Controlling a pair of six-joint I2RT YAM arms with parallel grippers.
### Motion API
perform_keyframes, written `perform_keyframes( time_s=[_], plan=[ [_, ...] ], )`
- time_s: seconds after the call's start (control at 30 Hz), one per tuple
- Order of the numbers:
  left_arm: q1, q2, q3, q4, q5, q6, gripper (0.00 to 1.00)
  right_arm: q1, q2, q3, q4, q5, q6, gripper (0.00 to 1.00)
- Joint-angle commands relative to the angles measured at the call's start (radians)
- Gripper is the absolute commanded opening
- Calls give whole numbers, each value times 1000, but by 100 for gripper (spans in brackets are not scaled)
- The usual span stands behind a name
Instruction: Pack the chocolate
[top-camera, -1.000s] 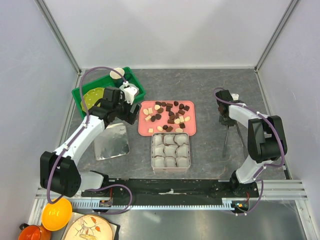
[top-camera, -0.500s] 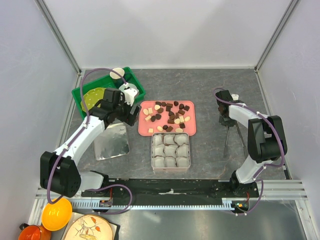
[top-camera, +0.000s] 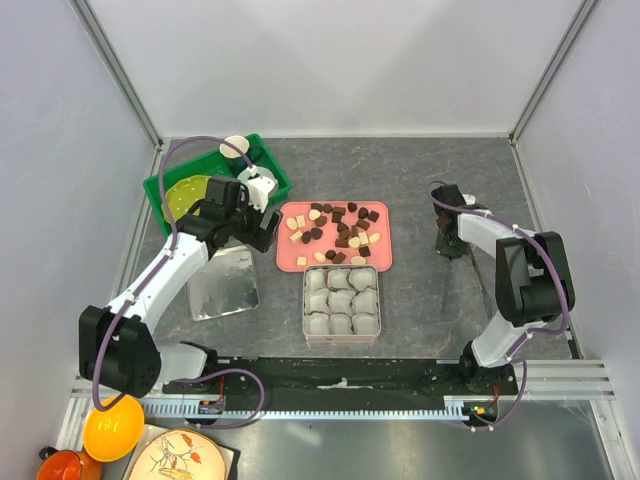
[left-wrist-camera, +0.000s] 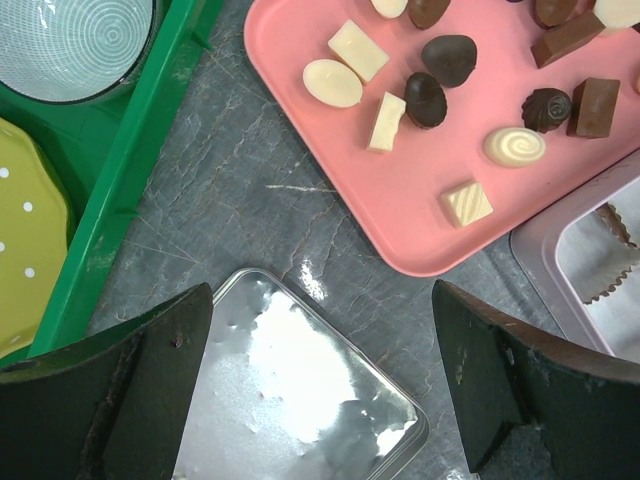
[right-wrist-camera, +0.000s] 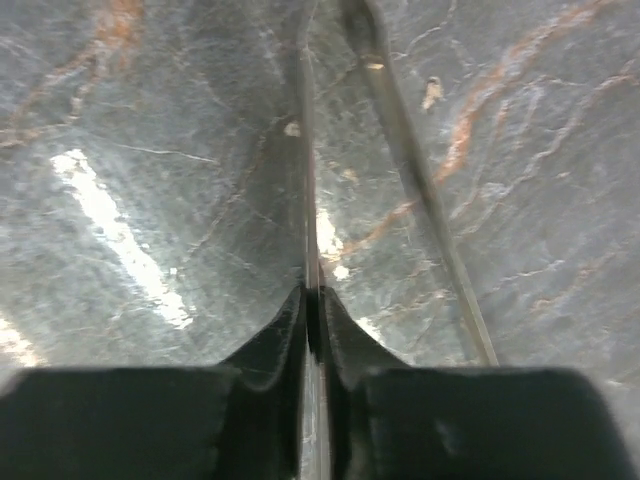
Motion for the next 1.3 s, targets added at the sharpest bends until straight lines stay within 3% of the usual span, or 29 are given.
perform_keyframes(
  time_s=[0.0, 0.1, 0.43, 0.53, 0.57, 0.7, 0.77, 1.1, 1.27],
  plan=[
    [5, -26, 9, -3, 27, 30, 98, -1, -30, -23, 64, -140, 43, 8],
    [5, -29, 20, -14, 29, 30, 98, 4, -82, 3, 82, -196, 62, 0],
    [4, -46, 93, -89, 173, 15, 99, 90, -384, 123, 286, -547, 142, 0],
    [4, -49, 128, -131, 309, 18, 99, 123, -476, 83, 451, -667, 214, 0],
    [4, -50, 139, -141, 361, 32, 99, 136, -504, 59, 587, -728, 248, 0],
    [4, -99, 152, -134, 682, 50, 99, 223, -645, -128, 937, -723, 369, 0],
    [2, -116, 155, -122, 772, 46, 99, 268, -656, -167, 1081, -729, 427, 0],
    [2, -75, 159, -131, 1232, 23, 99, 440, -598, -181, 1208, -685, 429, 0],
    [-1, -66, 135, -131, 1259, 40, 99, 481, -552, -152, 1271, -663, 446, 0]
  ],
)
